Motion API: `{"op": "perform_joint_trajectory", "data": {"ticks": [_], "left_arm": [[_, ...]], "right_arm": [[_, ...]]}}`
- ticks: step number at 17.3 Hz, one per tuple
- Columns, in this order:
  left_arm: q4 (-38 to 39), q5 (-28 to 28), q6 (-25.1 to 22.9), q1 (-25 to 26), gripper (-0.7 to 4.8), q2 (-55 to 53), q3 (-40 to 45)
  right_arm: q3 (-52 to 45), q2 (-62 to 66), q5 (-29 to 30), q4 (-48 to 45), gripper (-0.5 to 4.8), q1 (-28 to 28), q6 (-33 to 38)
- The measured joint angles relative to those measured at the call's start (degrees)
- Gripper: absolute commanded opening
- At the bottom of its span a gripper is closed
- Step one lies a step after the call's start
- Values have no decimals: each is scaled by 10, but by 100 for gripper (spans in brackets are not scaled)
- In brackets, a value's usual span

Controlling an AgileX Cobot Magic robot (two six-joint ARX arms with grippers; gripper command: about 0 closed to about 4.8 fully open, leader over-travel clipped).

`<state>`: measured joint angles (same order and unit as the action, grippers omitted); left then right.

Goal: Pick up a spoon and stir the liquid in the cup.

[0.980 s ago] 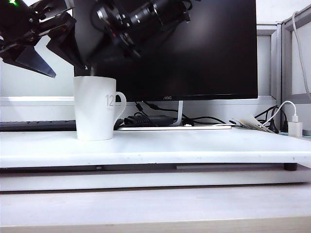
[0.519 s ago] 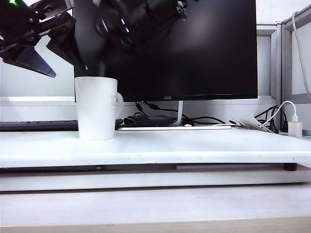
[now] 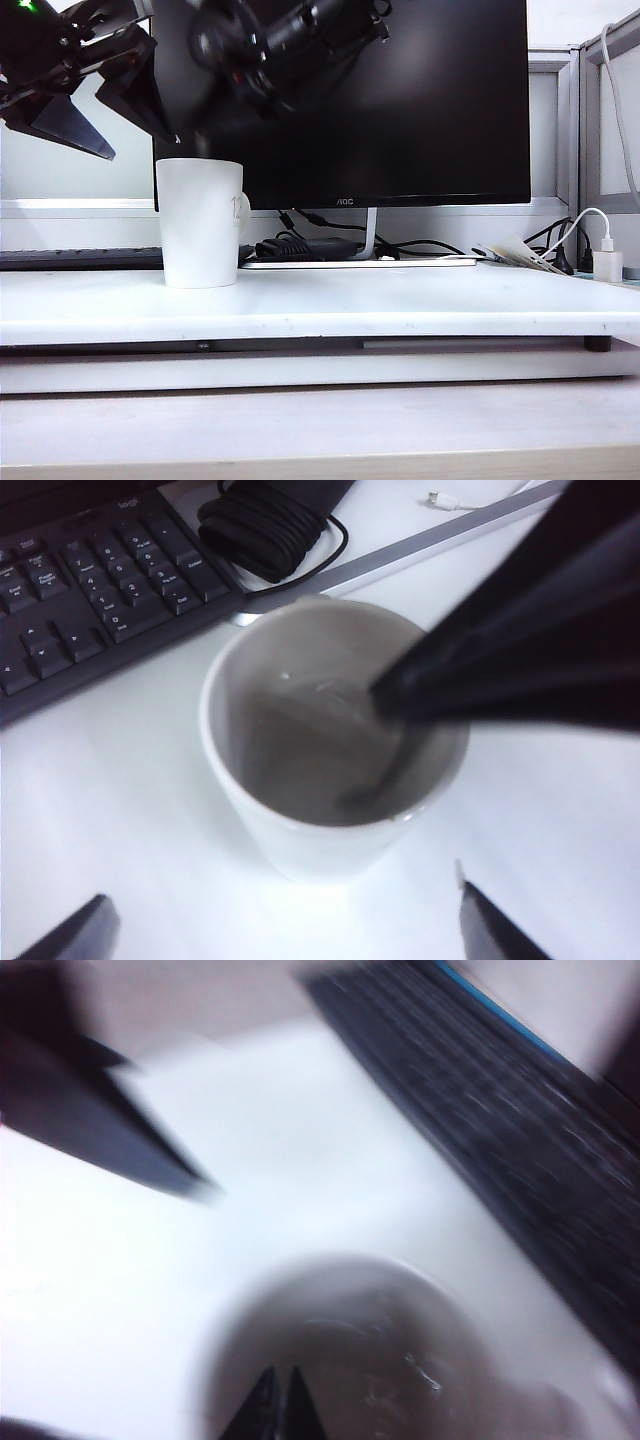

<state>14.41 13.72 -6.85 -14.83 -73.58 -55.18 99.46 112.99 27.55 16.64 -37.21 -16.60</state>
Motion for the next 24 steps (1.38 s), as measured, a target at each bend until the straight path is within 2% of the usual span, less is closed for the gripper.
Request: {"op": "perform_joint_trajectory", "data": {"ticks": [2, 6, 9, 11, 12, 13, 18, 21, 23, 24], "left_arm": [[0, 0, 0, 0, 479, 0, 0], [0, 0, 0, 0, 479, 0, 0], [0, 0, 0, 0, 479, 0, 0], [2, 0, 0, 0, 479, 0, 0], [3, 0, 0, 0, 479, 0, 0], [4, 0, 0, 0, 479, 0, 0], [5, 0, 0, 0, 479, 20, 0], [-35, -1, 0, 0, 479, 94, 0], [-63, -22, 0, 0, 479, 170, 0], [-66, -24, 0, 0, 479, 195, 0]], "right_arm": [[0, 0, -33, -6, -2, 1, -4], [0, 0, -32, -65, 1, 4, 1], [0, 0, -18, -69, 87, 4, 1], [0, 0, -10, -69, 213, 4, 2], [0, 0, -9, -69, 344, 4, 2], [0, 0, -7, -69, 441, 4, 2], [-4, -33, -15, -70, 447, 6, 10], [-2, -121, -51, -99, 440, 25, 25], [1, -194, -56, -102, 439, 62, 33], [0, -215, -59, -95, 400, 72, 39]]}}
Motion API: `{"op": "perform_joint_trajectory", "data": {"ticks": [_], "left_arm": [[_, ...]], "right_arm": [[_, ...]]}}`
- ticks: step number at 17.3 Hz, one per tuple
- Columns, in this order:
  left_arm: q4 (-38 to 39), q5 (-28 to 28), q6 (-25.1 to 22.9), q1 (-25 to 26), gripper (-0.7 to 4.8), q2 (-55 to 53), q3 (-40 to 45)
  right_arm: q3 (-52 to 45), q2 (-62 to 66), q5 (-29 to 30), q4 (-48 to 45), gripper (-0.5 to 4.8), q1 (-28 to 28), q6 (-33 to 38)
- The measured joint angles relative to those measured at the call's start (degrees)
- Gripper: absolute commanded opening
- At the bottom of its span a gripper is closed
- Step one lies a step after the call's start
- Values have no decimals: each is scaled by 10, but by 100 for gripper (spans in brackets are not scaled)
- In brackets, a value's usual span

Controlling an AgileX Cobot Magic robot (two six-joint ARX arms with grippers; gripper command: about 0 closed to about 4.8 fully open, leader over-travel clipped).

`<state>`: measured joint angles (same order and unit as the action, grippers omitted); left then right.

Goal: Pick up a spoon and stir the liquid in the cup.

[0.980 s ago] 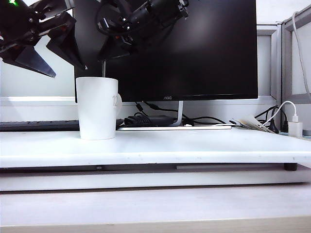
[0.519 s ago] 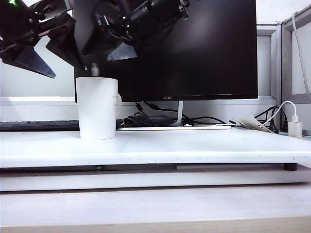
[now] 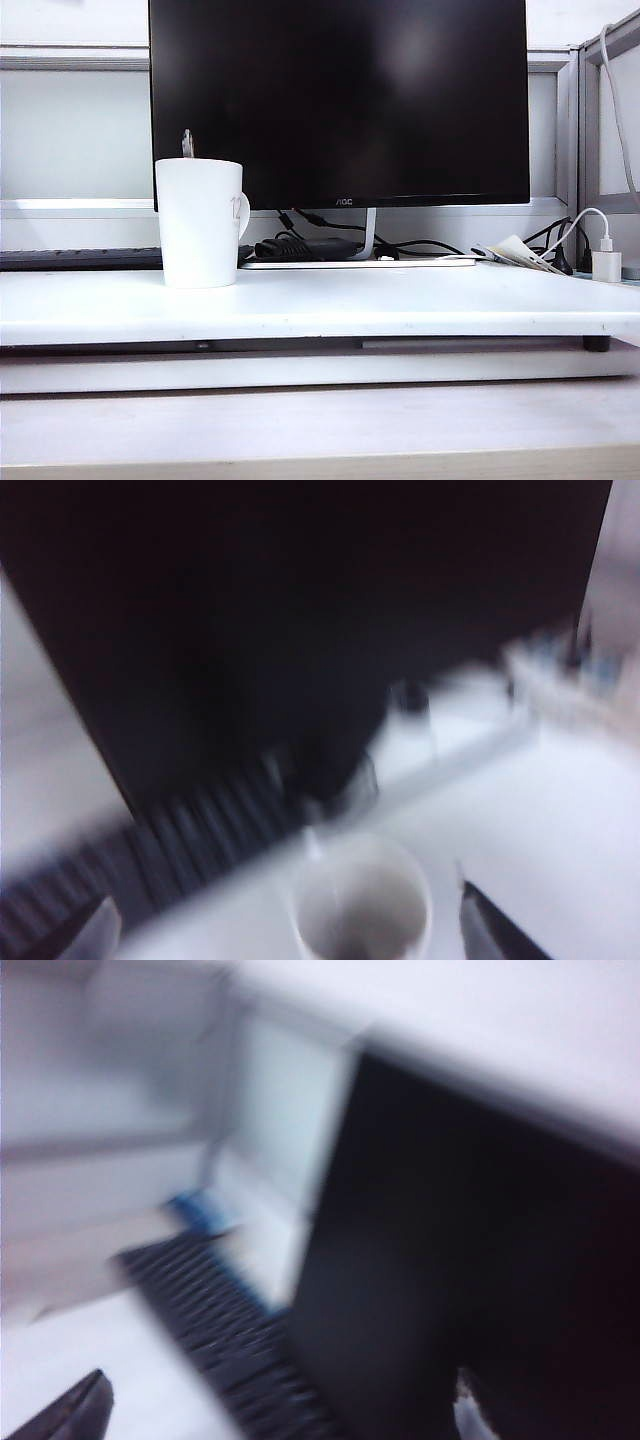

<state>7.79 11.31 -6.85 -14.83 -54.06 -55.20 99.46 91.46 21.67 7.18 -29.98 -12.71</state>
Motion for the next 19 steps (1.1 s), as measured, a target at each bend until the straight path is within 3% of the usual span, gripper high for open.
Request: {"op": "perform_joint_trajectory", "data": {"ticks": [2, 4, 5, 7, 9, 11, 13, 15, 16, 17, 18, 19], "left_arm": [[-7, 0, 6, 0, 479, 82, -1], [-4, 0, 43, 0, 479, 159, 0], [3, 0, 67, 0, 479, 225, 0], [52, 0, 71, 0, 479, 303, -2], [182, -5, 74, 0, 479, 387, 0], [253, -6, 78, 0, 479, 435, 0], [333, -19, 87, 0, 479, 472, 0], [332, -37, 89, 0, 479, 483, 23], [306, -47, 89, 0, 479, 482, 51], [232, -50, 92, 0, 479, 479, 116], [200, -49, 103, 0, 479, 479, 147], [150, -49, 142, 0, 479, 479, 200]], "right_arm": [[-1, -83, -7, 39, 386, 26, 6], [0, -174, -27, 82, 387, 35, -16], [0, -254, -80, 162, 387, 35, -52], [-5, -344, -140, 251, 386, 35, -72], [-80, -484, -199, 337, 389, 35, -75], [-155, -614, -243, 388, 391, 35, -40], [-262, -792, -268, 391, 391, 35, 28], [-350, -879, -292, 332, 391, 35, 37], [-396, -902, -298, 286, 391, 35, 39], [-483, -907, -307, 198, 391, 32, 39], [-513, -905, -306, 181, 391, 30, 40], [-574, -893, -296, 151, 391, 30, 44]]}}
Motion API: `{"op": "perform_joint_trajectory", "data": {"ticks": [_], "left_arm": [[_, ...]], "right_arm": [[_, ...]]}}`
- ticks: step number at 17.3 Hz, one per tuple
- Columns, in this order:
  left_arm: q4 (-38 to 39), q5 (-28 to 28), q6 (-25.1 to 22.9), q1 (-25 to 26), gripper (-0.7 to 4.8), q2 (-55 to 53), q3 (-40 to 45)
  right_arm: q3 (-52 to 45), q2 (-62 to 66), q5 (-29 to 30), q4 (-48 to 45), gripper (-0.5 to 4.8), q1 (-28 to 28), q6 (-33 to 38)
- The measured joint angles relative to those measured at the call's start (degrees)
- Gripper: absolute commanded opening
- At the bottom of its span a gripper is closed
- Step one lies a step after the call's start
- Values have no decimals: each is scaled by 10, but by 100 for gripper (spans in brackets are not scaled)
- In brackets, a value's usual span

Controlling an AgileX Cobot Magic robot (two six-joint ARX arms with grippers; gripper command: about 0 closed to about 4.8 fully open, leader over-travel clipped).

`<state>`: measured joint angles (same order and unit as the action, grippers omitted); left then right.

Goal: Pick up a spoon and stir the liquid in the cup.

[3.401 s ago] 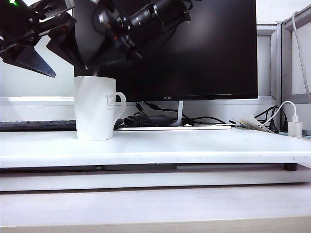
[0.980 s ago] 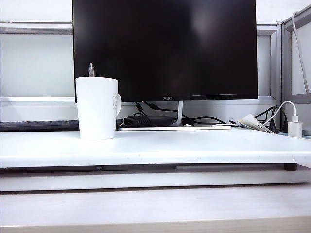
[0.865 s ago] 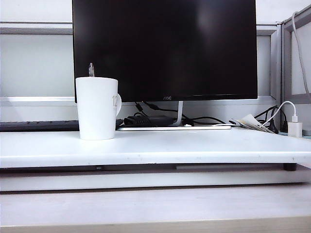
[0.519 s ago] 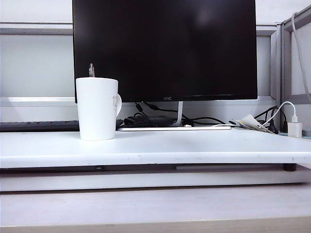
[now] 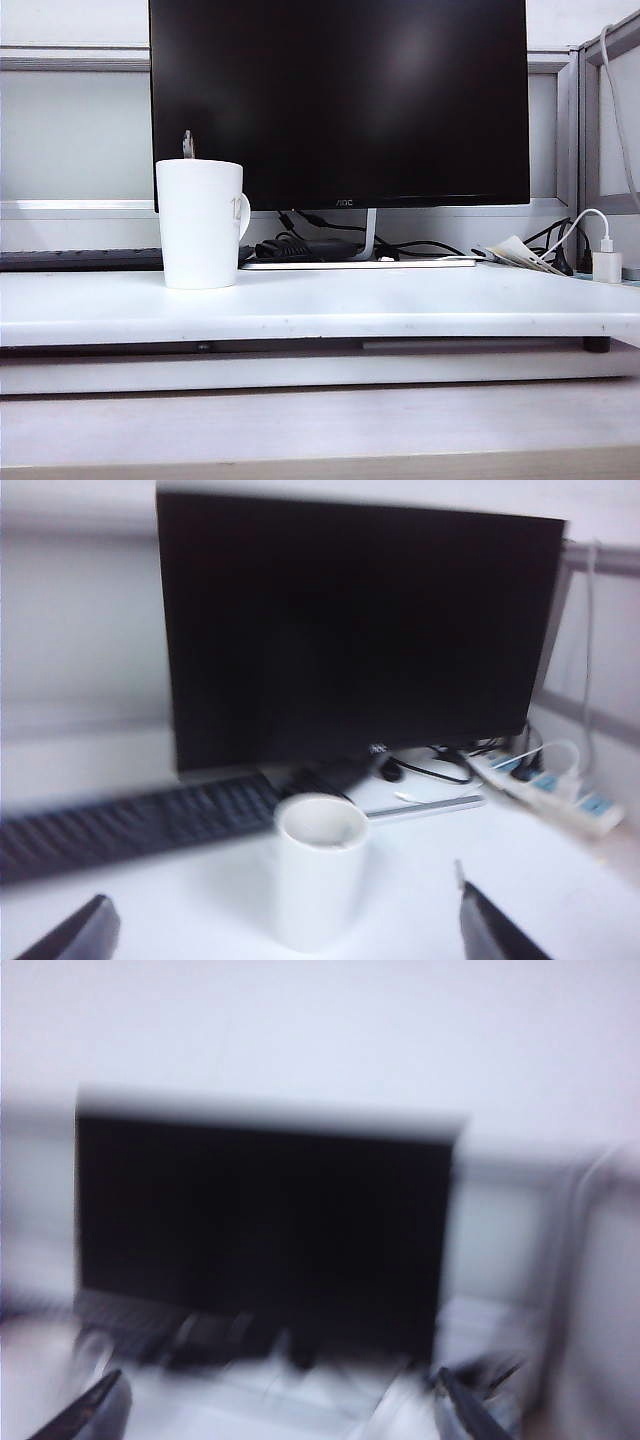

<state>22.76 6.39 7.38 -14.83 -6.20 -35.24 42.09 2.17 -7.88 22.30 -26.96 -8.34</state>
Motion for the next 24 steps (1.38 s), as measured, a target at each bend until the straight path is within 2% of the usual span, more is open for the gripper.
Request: {"op": "perform_joint_trajectory", "data": {"ticks": [2, 3, 5, 7, 9, 11, 16, 19, 20, 21, 22, 23, 24], "left_arm": [[-54, 0, 55, 0, 479, -1, 69], [-98, 0, 65, 0, 479, 0, 123], [-100, 0, 72, 0, 479, 0, 171], [-101, 4, 101, 0, 479, 0, 205], [-102, 10, 103, 0, 479, 0, 227], [-104, 10, 104, 0, 479, 0, 247], [-102, 10, 105, 0, 469, 0, 306], [-97, 11, 118, 0, 464, 0, 329], [-97, 11, 121, 0, 447, 0, 329], [-98, 11, 123, 0, 337, 0, 329], [-99, 16, 124, 0, 165, 0, 328], [-100, 25, 124, 0, 24, 0, 327], [-102, 30, 124, 0, -2, 0, 327]], "right_arm": [[-90, 28, 29, -61, 391, 1, 37], [-151, 42, 30, -111, 391, 1, 76], [-221, 47, 33, -141, 391, 1, 128], [-279, 47, 45, -139, 391, 1, 169], [-316, 47, 54, -137, 383, 1, 198], [-334, 46, 63, -140, 355, 1, 203], [-388, 45, 64, -136, 355, 1, 216], [-404, 46, 64, -95, 355, 1, 231], [-404, 45, 64, -92, 355, 1, 232], [-403, 45, 64, -91, 355, 1, 233], [-403, 45, 64, -91, 355, 1, 233], [-403, 45, 64, -91, 355, 1, 233], [-403, 45, 64, -91, 355, 1, 233]]}}
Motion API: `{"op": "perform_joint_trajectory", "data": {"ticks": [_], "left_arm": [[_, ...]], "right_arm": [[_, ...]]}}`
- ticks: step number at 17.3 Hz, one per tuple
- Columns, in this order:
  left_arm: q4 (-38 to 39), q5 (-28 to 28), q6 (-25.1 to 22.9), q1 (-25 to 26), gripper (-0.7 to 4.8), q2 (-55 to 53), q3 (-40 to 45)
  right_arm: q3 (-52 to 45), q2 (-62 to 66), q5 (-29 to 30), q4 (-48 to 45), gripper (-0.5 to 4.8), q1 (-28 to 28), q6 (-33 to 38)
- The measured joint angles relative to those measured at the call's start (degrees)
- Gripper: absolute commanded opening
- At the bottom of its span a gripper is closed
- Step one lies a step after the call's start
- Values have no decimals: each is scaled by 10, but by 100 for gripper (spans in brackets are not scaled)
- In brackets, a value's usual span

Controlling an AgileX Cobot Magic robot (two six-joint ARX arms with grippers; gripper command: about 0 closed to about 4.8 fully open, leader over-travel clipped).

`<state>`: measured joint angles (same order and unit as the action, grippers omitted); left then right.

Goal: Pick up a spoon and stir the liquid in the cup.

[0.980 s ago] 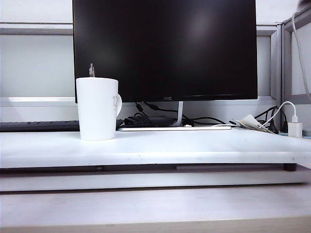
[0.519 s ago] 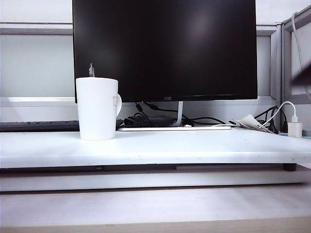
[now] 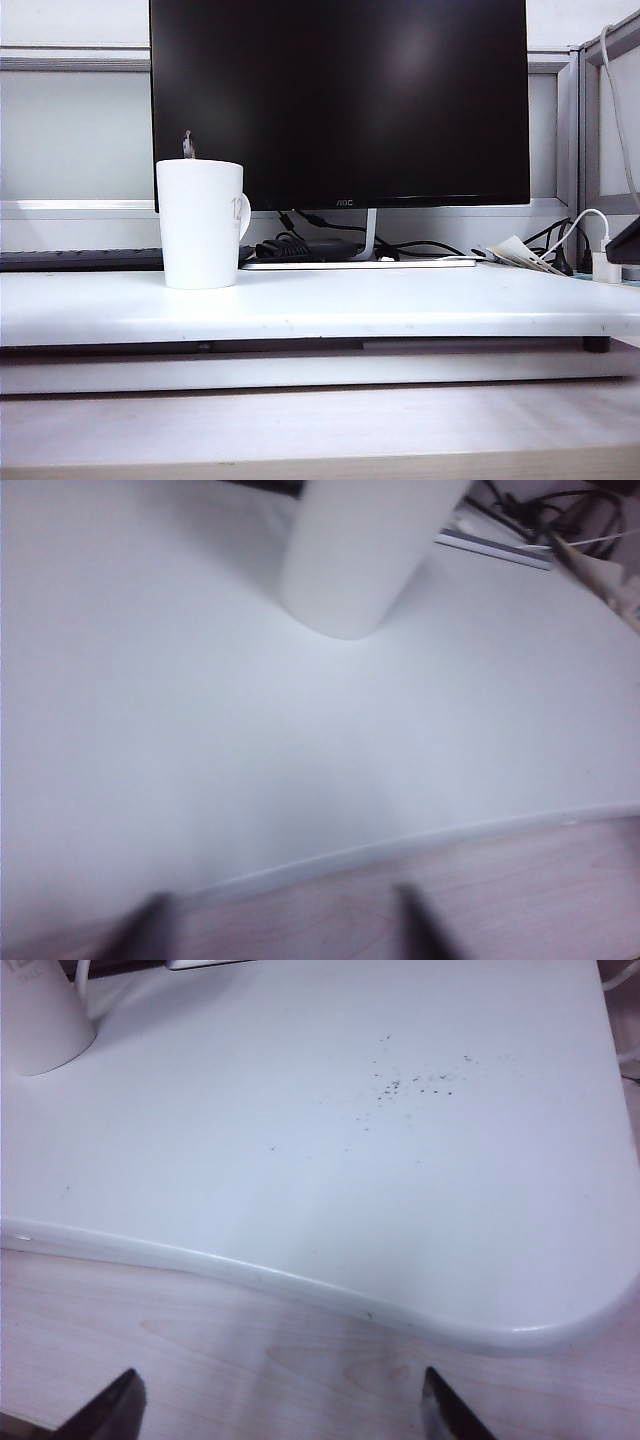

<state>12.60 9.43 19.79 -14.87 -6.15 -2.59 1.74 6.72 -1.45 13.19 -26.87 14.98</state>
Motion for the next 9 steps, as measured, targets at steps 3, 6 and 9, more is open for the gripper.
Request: {"op": "perform_joint_trajectory", "data": {"ticks": [3, 6, 9], "left_arm": [[-5, -24, -17, 0, -4, 0, 3], [-6, -31, -22, 0, -4, 0, 3], [-6, -31, -22, 0, -4, 0, 3]], "right_arm": [[0, 0, 0, 0, 355, 0, 0], [0, 0, 0, 0, 355, 0, 0], [0, -33, 2, 0, 355, 26, 0]]}}
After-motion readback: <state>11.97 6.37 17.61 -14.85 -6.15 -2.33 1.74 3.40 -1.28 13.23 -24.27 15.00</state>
